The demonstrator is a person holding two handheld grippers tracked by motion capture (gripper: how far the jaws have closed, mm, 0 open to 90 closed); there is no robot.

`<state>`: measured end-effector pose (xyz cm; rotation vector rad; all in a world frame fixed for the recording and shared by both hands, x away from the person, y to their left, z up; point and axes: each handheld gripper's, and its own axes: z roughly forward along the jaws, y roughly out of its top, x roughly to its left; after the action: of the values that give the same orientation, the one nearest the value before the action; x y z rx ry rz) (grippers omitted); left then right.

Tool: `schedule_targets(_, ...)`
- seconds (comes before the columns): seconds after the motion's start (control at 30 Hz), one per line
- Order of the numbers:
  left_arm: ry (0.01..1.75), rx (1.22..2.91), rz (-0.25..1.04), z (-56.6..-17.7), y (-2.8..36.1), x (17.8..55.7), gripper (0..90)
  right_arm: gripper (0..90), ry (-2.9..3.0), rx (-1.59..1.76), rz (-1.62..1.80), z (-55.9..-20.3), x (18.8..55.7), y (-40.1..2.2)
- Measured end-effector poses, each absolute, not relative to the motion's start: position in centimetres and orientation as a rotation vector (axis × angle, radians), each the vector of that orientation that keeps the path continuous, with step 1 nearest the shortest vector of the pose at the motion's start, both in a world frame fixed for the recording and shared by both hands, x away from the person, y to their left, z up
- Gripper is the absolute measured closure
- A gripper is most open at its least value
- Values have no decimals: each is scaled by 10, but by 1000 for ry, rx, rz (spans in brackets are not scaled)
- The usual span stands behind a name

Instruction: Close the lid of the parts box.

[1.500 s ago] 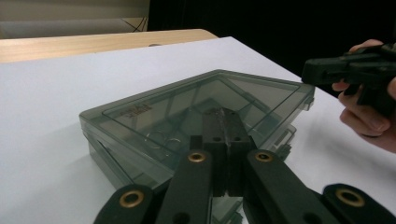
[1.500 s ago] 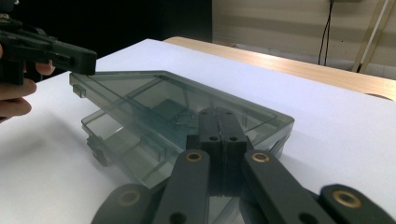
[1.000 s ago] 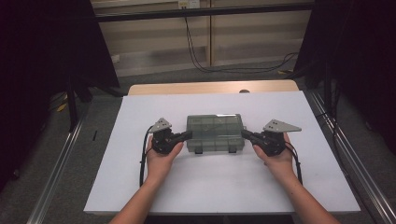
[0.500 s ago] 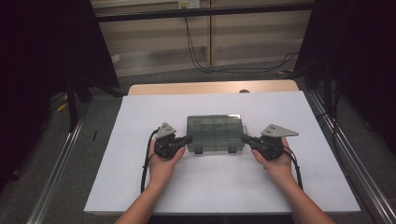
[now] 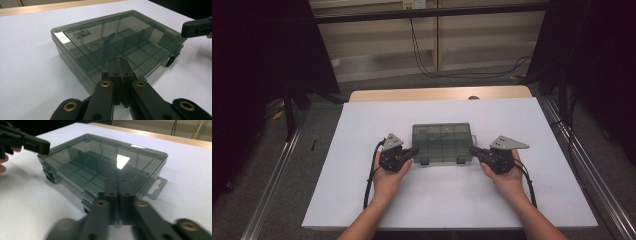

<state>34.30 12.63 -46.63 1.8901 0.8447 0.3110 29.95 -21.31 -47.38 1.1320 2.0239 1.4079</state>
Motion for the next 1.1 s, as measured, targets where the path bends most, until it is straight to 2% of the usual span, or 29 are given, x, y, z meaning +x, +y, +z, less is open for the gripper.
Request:
schedule_targets(0.07,844,1887,308,-467,126,343,900,697,2013,1148,1436,-472,299,-217)
schedule_targets(0.1,844,1887,308,-467,126,343,900,697,2013,1148,1436,-472,299,-217)
schedule_targets(0.2,842,1886,301,-467,126,343,900,489,1974,1161,1473,-468,296,-223)
schedule_targets(0.3,842,1885,301,-467,126,343,900,180,1930,1162,1473,-463,292,-229)
schedule_targets(0.33,844,1887,302,-467,126,343,900,24,1927,1163,1459,-461,290,-233)
schedule_targets(0.4,842,1887,305,-467,126,343,900,0,1936,1156,1456,-460,289,-236)
schedule_targets(1.1,846,1885,295,-467,127,344,900,0,1863,1197,1373,-459,256,-289)
